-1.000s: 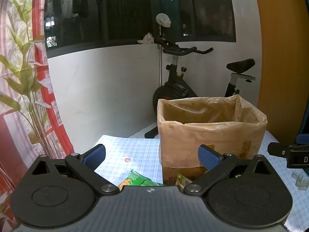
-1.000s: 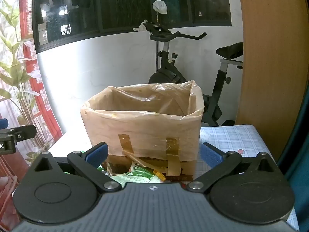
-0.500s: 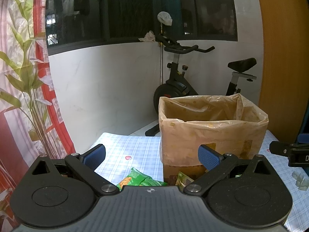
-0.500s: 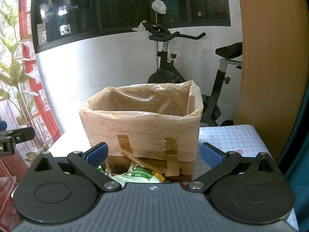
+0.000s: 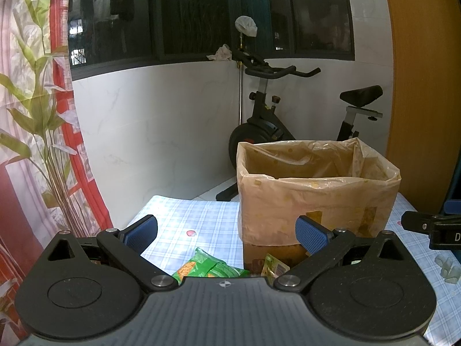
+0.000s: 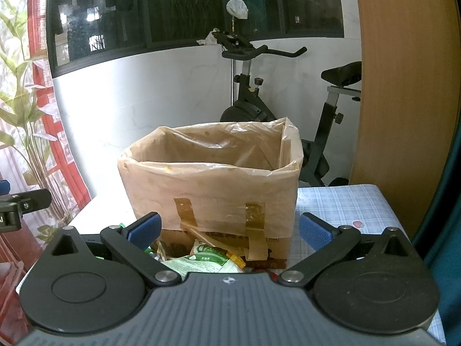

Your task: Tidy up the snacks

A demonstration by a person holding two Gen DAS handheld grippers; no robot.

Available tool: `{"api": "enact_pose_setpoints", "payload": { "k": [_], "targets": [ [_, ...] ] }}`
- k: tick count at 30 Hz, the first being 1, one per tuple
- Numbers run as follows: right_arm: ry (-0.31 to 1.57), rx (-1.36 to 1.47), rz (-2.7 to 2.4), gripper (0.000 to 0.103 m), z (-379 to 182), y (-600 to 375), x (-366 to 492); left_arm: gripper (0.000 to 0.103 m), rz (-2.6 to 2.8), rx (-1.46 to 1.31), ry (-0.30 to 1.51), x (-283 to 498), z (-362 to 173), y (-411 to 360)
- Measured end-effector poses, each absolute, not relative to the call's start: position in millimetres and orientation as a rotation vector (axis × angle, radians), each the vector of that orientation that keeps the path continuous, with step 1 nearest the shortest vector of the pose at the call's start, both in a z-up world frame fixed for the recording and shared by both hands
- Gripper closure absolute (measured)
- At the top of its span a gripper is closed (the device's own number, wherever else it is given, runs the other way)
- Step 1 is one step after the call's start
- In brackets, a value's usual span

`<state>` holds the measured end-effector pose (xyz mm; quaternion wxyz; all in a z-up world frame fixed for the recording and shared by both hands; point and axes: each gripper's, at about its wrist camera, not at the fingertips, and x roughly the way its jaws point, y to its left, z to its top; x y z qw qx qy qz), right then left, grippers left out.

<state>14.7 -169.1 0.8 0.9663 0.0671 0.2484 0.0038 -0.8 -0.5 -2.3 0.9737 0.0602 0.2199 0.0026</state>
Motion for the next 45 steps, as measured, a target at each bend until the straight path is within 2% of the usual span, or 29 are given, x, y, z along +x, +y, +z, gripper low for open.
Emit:
{"api": "enact_pose_setpoints", "payload": {
  "k": [31, 39, 45],
  "targets": [
    [0.505, 0.137, 0.007, 0.0, 0.4, -168.7, 14.3, 0.0, 0.002, 0.114, 0.446, -2.6, -2.9, -0.8],
    [0.508, 0.139, 0.011, 0.0, -5.6, -166.7, 11.4, 0.0, -0.032, 0.017, 0.348, -10.8, -7.1, 9.2],
    [0.509, 0.163, 0.029, 0.0, -9.8, -167.3, 12.1, 0.0, -0.026, -0.023, 0.382, -2.8, -13.8, 16.9]
  ]
}}
